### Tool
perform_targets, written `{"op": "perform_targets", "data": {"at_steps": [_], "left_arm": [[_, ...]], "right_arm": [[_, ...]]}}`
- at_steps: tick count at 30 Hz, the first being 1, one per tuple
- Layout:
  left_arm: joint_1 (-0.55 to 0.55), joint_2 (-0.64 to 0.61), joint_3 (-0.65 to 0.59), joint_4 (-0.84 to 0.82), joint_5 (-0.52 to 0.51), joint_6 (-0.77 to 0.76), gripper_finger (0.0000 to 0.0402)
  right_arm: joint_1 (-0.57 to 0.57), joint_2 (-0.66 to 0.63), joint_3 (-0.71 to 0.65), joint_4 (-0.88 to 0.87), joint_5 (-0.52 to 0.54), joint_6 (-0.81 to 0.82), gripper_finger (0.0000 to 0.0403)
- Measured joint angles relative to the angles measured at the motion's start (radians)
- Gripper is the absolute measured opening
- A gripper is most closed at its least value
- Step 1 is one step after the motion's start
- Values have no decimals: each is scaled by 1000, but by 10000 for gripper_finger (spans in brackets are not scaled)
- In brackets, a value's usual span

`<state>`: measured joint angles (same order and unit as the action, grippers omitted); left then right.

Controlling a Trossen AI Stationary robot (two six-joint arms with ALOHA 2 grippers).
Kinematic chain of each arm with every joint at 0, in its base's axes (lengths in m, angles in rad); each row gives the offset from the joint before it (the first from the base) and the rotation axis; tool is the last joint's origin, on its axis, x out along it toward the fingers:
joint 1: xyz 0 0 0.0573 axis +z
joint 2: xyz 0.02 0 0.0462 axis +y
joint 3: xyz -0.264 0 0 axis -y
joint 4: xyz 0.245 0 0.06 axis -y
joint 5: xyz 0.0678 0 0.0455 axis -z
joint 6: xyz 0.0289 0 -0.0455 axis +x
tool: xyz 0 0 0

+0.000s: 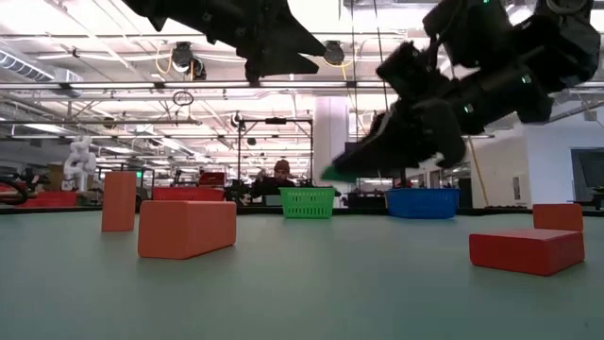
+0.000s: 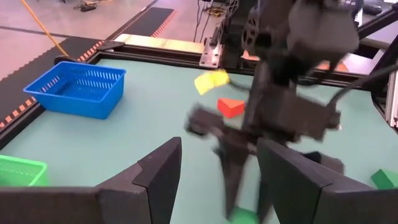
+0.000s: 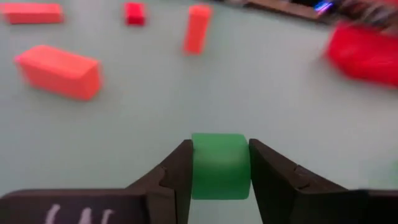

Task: Sort & place blocks by color
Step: Put the green block into the green basket

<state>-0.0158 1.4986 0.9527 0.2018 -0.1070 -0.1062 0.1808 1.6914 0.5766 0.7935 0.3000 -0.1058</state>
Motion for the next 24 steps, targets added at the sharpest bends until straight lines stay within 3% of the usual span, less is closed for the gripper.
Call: {"op": "perform_targets", "data": {"at_steps": [4, 9, 17, 21, 24], "left_arm": [[-2, 0, 0, 10, 0, -5, 212], [-7, 0, 0, 39, 0, -3, 212], [-20, 0, 0, 70, 2, 31, 212], [-26, 0, 0, 104, 2, 57, 212], [-26, 0, 0, 112, 3, 72, 212]], "right_arm": [[-75, -90, 0, -42, 120, -136, 118], [-241, -158, 0, -23, 110, -169, 119], [-505, -156, 95, -43, -120, -101, 118], [-564, -155, 175, -119, -199, -89, 118], [-585, -156, 211, -161, -201, -91, 118]]}}
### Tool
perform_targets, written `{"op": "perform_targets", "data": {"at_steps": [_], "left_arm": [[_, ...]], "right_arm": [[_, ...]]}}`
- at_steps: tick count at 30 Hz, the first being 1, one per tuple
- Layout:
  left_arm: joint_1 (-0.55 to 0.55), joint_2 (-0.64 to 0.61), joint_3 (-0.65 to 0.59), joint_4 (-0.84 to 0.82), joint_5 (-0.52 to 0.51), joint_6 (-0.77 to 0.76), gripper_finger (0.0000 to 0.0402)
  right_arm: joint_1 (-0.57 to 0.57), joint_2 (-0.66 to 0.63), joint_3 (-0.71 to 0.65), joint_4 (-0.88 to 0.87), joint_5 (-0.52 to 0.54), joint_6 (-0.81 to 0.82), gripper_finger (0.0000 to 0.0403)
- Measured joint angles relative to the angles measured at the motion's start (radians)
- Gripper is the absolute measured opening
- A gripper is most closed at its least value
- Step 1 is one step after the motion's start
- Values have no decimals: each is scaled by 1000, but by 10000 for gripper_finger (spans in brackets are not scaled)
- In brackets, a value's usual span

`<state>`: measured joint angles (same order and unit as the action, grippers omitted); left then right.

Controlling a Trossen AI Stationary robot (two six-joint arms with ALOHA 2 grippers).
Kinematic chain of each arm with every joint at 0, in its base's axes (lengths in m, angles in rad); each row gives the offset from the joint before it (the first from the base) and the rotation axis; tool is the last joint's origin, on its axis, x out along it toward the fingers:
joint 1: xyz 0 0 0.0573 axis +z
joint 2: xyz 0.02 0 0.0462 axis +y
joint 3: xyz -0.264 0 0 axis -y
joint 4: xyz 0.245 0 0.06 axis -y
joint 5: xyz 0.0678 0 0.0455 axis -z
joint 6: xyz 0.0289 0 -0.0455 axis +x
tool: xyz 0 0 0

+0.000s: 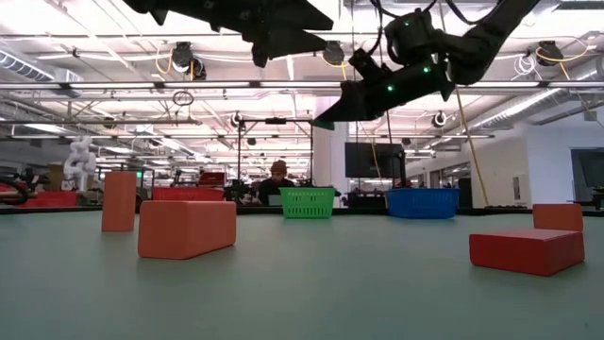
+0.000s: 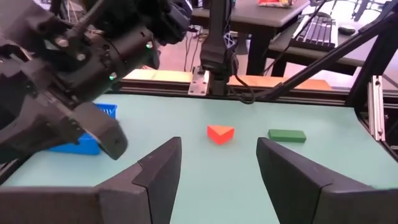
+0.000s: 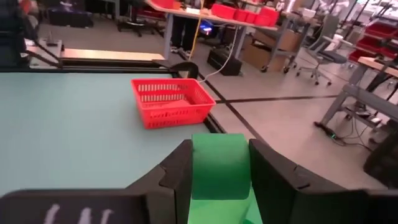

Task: Sort & place blocks by color
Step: Put the green block into the green basket, then put the orange block into the blue basket

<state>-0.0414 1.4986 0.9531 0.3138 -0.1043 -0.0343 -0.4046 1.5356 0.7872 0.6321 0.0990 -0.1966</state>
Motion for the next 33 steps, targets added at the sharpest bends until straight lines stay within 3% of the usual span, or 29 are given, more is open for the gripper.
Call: {"op": "perform_targets", "data": {"at_steps": [7, 15, 21, 26, 33], "left_arm": [[2, 0, 0, 16, 0, 9, 212], [2, 0, 0, 29, 2, 8, 212], [-1, 0, 0, 14, 2, 4, 212], [-1, 0, 0, 3, 2, 0, 212], [-1, 0, 0, -1, 2, -3, 212]], "right_arm": [[-22, 21, 3, 23, 1, 1, 118], [-22, 136, 3, 137, -26, 42, 131], [-28, 196, 3, 210, 11, -25, 139], [-33, 216, 3, 225, 37, -25, 188], [-33, 225, 3, 225, 168, -25, 263]]}}
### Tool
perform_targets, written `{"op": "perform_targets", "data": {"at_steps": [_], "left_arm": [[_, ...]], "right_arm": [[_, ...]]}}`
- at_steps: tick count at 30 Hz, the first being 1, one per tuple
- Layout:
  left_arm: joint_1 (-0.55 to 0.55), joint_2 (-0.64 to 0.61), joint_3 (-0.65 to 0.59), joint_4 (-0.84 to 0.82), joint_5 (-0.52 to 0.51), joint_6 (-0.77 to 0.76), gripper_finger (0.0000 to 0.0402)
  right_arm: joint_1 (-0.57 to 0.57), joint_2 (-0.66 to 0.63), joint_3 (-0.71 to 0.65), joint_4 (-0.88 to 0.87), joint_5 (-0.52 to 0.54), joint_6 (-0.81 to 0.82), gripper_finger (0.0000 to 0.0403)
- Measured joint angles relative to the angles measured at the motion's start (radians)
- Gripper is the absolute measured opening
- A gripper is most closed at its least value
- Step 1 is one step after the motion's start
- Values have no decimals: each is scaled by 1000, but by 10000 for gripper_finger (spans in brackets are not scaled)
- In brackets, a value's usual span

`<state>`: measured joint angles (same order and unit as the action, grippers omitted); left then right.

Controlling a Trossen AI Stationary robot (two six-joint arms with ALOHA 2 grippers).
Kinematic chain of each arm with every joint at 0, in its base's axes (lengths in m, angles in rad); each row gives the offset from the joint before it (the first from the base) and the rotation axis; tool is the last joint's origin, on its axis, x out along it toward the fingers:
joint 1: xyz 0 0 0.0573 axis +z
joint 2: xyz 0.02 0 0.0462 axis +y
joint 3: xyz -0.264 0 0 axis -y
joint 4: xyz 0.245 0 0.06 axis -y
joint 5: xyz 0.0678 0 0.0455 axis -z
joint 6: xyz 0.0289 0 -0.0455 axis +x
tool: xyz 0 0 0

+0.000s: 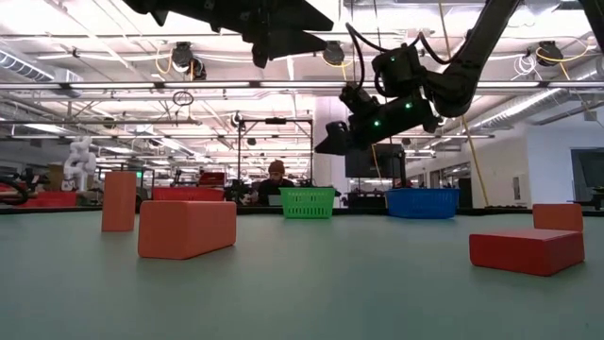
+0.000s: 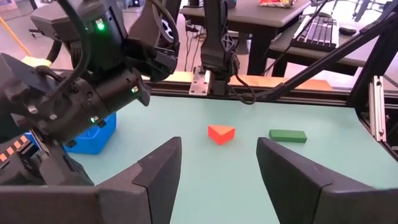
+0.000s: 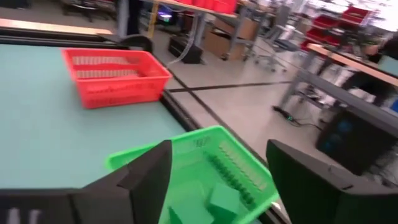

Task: Sort & place blocks by color
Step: Put the orange block into the blue basket

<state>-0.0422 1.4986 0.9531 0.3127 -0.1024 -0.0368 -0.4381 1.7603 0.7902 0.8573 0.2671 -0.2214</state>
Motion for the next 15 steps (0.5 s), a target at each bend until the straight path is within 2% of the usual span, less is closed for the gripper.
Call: {"op": "perform_targets", "data": {"at_steps": [6, 9, 15], "left_arm": [[0, 0, 0, -23, 0, -4, 212], [0, 0, 0, -40, 0, -7, 212], [0, 0, 0, -49, 0, -15, 212]], "right_arm": [[20, -28, 0, 7, 19, 31, 286], [44, -67, 0, -57, 16, 64, 287], [111, -150, 0, -345, -197, 188, 283]]}}
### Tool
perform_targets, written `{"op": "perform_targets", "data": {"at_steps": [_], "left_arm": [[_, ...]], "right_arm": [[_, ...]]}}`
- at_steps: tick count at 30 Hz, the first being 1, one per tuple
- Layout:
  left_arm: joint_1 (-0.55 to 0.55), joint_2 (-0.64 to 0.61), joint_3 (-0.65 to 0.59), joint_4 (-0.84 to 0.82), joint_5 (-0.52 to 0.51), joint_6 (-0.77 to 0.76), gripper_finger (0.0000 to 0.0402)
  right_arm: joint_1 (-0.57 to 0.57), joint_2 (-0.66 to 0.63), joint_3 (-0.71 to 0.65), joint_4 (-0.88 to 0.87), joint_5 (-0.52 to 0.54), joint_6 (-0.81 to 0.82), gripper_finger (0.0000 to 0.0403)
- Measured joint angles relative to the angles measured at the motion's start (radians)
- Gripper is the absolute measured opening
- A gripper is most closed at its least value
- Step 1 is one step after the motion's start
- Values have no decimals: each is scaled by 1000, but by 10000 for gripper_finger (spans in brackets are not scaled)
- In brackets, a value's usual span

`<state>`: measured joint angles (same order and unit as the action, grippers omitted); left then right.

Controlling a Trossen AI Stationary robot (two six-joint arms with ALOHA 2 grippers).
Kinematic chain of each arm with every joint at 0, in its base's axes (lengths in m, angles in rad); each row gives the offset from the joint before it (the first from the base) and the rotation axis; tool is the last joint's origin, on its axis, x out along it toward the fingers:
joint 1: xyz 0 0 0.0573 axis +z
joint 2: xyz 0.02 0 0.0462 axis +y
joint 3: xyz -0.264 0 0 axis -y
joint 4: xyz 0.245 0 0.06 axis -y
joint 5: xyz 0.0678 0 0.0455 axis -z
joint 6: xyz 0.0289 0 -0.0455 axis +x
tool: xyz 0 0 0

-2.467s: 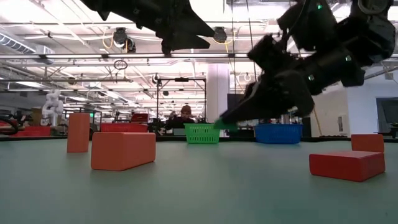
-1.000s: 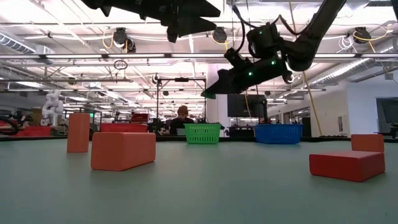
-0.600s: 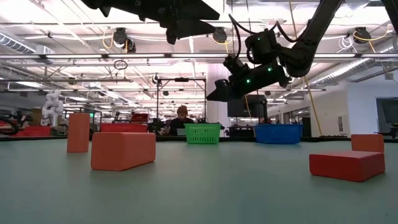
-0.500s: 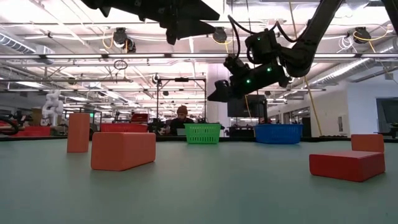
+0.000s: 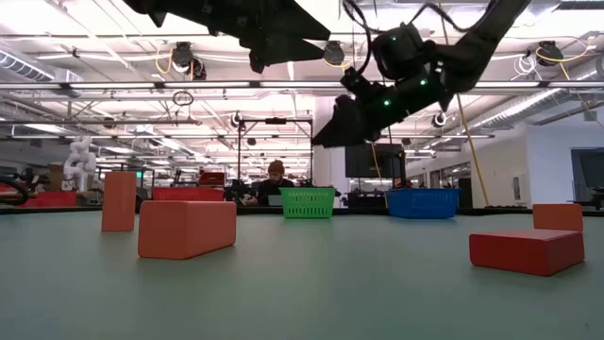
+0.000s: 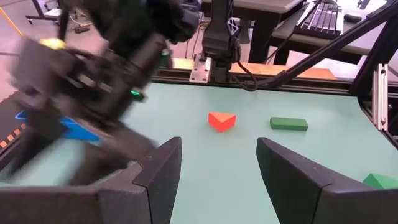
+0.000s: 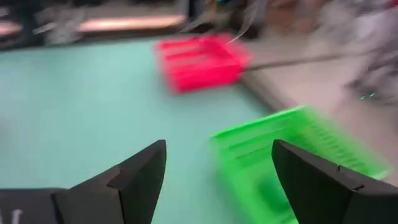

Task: Sort & place blocks by color
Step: Put the orange block into the blue basket

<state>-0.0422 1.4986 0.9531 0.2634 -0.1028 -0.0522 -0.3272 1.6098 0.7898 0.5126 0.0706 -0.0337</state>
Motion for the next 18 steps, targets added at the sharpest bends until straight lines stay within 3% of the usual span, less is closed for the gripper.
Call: {"op": "perform_targets", "data": {"at_steps": [7, 18], "left_arm": [[0, 0, 0, 0, 0, -3, 212], [-9, 0, 0, -16, 0, -5, 212]], "right_arm": [[129, -60, 0, -419, -22, 120, 269], [316, -186, -1, -990, -15, 554, 265]]}}
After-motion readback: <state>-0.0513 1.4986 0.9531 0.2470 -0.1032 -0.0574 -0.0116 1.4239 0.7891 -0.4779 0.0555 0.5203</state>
